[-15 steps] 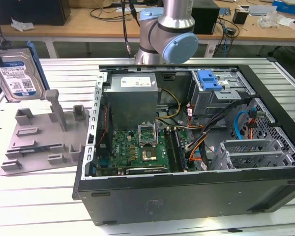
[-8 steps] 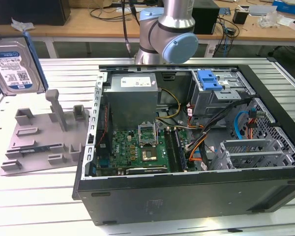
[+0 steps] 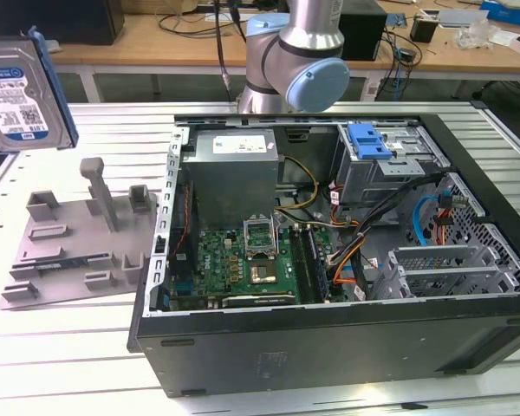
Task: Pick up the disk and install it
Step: 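Pick up the disk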
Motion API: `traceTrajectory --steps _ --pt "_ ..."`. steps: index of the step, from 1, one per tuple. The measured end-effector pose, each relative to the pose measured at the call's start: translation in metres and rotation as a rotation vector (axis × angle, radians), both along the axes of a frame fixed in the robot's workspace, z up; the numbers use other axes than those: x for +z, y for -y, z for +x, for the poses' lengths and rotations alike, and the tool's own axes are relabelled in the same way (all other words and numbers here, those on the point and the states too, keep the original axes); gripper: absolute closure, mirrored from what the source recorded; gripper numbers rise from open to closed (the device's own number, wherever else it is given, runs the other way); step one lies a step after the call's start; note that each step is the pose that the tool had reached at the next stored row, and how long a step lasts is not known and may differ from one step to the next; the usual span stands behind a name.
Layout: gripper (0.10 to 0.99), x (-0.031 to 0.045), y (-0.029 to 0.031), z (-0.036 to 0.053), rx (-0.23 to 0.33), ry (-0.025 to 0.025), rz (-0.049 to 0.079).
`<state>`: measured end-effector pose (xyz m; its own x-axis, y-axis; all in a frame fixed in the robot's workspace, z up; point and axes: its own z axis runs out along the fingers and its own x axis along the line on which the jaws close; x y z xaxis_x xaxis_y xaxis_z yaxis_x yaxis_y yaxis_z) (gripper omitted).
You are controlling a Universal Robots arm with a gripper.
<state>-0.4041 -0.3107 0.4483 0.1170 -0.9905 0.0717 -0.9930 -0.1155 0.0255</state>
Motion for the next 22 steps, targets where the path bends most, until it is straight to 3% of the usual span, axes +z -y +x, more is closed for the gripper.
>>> traceTrajectory --steps 7,9,11,19,20,22 --pt "0.718 0.0209 0.0006 0.0006 0.0 0.0 -0.001" --pt "0.718 0.033 0.0015 0.001 0.0 0.0 -0.001" --pt "0.718 0.0399 0.0021 0.0013 0.0 -0.0001 -0.001" --pt "0.718 0.0402 0.003 0.0023 -0.002 0.0001 -0.001" --pt "0.718 0.0402 0.0042 0.0049 -0.002 0.0 -0.001" --pt "0.718 0.0402 0.0098 0.02 -0.002 -0.0014 -0.001"
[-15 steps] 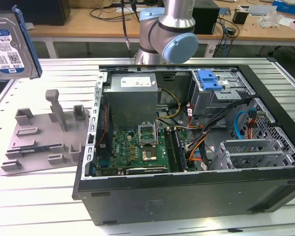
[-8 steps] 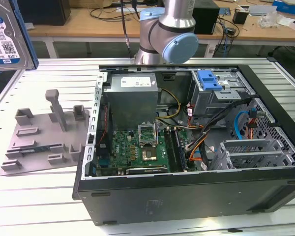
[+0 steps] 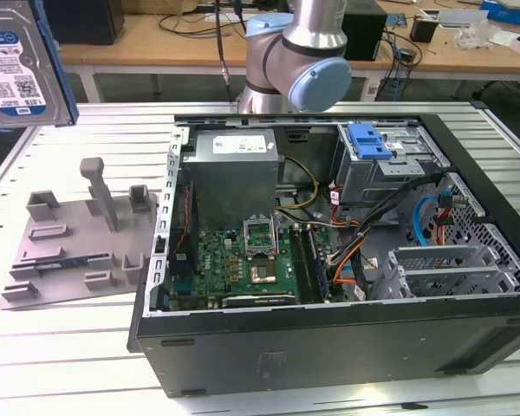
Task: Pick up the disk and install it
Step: 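Pick up the disk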
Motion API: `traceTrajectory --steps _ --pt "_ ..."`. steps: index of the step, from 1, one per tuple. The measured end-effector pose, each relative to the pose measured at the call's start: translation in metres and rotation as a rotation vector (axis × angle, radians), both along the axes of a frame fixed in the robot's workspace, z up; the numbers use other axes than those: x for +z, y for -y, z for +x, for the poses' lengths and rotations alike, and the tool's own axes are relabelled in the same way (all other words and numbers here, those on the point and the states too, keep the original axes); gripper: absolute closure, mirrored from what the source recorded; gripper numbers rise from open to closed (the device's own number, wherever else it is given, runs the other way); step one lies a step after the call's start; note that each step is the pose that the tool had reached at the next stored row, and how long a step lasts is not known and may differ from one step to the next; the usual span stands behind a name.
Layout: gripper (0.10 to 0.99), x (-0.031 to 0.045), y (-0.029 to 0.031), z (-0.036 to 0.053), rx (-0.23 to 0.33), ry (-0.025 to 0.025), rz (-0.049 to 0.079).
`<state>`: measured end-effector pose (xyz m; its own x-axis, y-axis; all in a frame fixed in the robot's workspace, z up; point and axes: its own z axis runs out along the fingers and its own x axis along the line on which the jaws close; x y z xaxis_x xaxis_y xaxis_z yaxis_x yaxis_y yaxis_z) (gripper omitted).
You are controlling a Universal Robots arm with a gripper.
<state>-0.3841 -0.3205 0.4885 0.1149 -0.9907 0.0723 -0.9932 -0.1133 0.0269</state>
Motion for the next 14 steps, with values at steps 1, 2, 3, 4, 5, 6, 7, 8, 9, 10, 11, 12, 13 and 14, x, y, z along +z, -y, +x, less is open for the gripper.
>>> traceTrajectory --steps 1,2,3,4,5,6,7,8,9,10,11,12,13,14 --pt "0.718 0.0 0.0021 0.006 0.0 -0.0011 0.0" --pt "0.718 0.0001 0.0039 0.0118 0.0 -0.0025 0.0" --pt "0.718 0.0001 0.0052 0.0163 0.0 -0.0038 0.0" --pt "0.718 0.0002 0.0065 0.0214 0.0 -0.0054 0.0" --pt "0.718 0.0002 0.0077 0.0261 0.0 -0.007 0.0" --pt "0.718 0.0004 0.009 0.0317 0.0 -0.0093 0.0" --pt "0.718 0.0005 0.0098 0.0363 0.0 -0.0113 0.0" --pt "0.718 0.0007 0.0107 0.0442 0.0 -0.014 0.0" --pt "0.718 0.0009 0.0111 0.0488 0.0 -0.016 0.0" --pt "0.718 0.0013 0.0116 0.0562 0.0 -0.0187 0.0" --pt "0.718 0.0023 0.0123 0.0639 0.0 -0.0202 0.0" --pt "0.718 0.003 0.0128 0.0679 0.0 -0.0202 0.0" --pt "0.718 0.0038 0.0139 0.0718 0.0 -0.0203 0.0" --pt "0.718 0.0062 0.0194 0.0793 0.0 -0.0203 0.0"
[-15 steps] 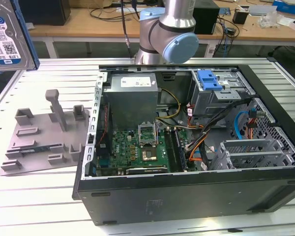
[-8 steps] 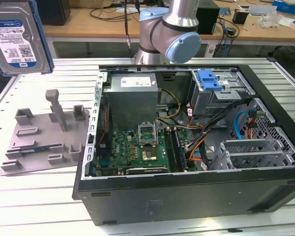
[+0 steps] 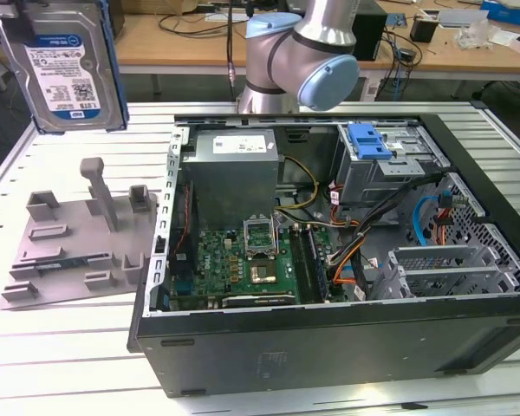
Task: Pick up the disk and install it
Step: 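Pick up the disk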
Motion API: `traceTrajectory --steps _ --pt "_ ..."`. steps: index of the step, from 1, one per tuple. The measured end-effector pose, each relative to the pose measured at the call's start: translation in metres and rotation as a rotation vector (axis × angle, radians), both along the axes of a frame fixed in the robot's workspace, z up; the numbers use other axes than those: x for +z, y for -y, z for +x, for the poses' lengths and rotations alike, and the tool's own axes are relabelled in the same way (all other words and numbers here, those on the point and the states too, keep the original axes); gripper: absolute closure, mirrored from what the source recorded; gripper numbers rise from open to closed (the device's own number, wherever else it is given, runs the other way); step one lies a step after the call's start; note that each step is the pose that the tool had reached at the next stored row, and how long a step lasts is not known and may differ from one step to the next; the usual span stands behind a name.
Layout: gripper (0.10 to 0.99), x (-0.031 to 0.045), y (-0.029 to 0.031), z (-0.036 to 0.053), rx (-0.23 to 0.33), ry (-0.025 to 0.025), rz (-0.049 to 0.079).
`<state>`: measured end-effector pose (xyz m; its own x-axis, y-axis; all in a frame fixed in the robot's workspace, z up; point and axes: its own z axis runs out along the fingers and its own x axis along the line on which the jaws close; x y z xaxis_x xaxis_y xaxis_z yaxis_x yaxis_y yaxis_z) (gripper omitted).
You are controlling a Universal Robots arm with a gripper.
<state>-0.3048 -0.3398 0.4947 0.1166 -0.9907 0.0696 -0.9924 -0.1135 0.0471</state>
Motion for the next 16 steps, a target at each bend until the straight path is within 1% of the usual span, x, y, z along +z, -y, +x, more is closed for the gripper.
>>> traceTrajectory --steps 2,3,5,6,7,9,12,16 --pt "0.718 0.0025 0.0063 0.005 0.0 -0.0001 0.0" --pt "0.718 0.004 0.011 0.0083 0.0 -0.0001 0.001" --pt "0.718 0.006 0.0168 0.0125 0.0 -0.0001 0.001" --pt "0.718 0.0078 0.023 0.0189 0.0 -0.0002 0.002" --pt "0.718 0.0083 0.0266 0.0257 0.0 -0.0003 0.002" --pt "0.718 0.0088 0.0324 0.0446 0.0 -0.0035 0.002" --pt "0.718 0.0089 0.0371 0.0593 0.0 -0.0067 0.002" --pt "0.718 0.0089 0.043 0.0755 0.0 -0.0093 0.002"
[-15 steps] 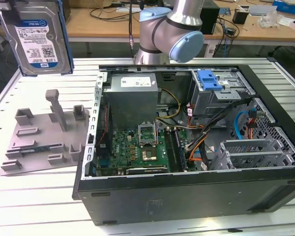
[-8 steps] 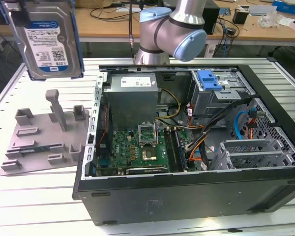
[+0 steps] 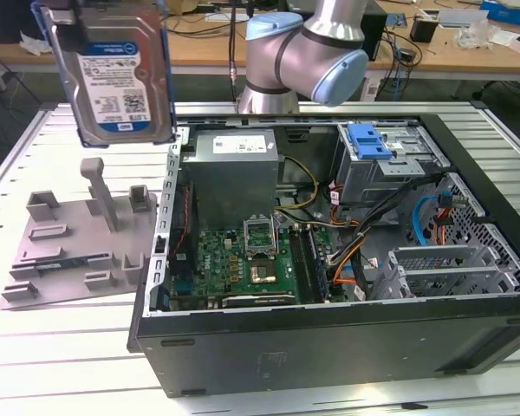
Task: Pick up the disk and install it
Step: 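Pick up the disk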
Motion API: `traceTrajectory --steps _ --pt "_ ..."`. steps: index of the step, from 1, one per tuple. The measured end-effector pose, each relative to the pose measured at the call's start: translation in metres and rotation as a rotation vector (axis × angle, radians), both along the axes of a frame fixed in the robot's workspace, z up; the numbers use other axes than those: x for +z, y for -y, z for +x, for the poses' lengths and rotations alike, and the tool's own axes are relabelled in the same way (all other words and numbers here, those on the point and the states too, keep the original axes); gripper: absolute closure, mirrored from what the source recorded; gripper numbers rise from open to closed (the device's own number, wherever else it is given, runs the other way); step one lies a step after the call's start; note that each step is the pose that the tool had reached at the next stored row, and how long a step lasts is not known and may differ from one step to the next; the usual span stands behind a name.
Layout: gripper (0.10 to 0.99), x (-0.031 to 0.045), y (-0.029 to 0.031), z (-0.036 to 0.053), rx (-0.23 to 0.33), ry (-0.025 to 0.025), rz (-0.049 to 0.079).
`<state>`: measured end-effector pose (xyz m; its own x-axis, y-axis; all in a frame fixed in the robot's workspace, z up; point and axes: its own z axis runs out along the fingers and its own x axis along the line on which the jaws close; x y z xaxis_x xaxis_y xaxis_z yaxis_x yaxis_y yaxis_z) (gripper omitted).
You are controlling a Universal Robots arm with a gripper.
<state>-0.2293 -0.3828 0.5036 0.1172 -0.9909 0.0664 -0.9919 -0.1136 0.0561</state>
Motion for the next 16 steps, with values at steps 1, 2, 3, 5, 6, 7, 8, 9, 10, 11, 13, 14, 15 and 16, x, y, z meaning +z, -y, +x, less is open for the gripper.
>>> traceTrajectory --steps 1,2,3,5,6,7,8,9,10,11,13,14,15,16 --pt "0.718 0.0 0.0014 0.0036 0.0 -0.0004 0.0" --pt "0.718 0.0 0.0037 0.009 0.0 -0.0009 0.0" --pt "0.718 0.0 0.005 0.0122 0.0 -0.0012 0.0" --pt "0.718 0.0 0.0101 0.0249 0.0 -0.0021 0.0" --pt "0.718 0.0 0.0135 0.0324 0.0 -0.0027 0.0" --pt "0.718 0.0 0.0172 0.0395 0.0 -0.0036 0.0" --pt "0.718 0.0 0.0197 0.044 0.0 -0.0044 0.0" --pt "0.718 0.0 0.023 0.05 0.0 -0.0056 0.0" --pt "0.718 0.0 0.0266 0.0567 0.0 -0.0067 0.0" --pt "0.718 0.0 0.0287 0.0606 0.0 -0.0074 0.0" --pt "0.718 0.0 0.0341 0.0706 0.0 -0.0092 0.0" --pt "0.718 0.0 0.0362 0.0744 0.0 -0.01 0.0" --pt "0.718 0.0 0.0393 0.0805 0.0 -0.0111 0.0" --pt "0.718 0.0 0.0413 0.0845 0.0 -0.0118 0.0"
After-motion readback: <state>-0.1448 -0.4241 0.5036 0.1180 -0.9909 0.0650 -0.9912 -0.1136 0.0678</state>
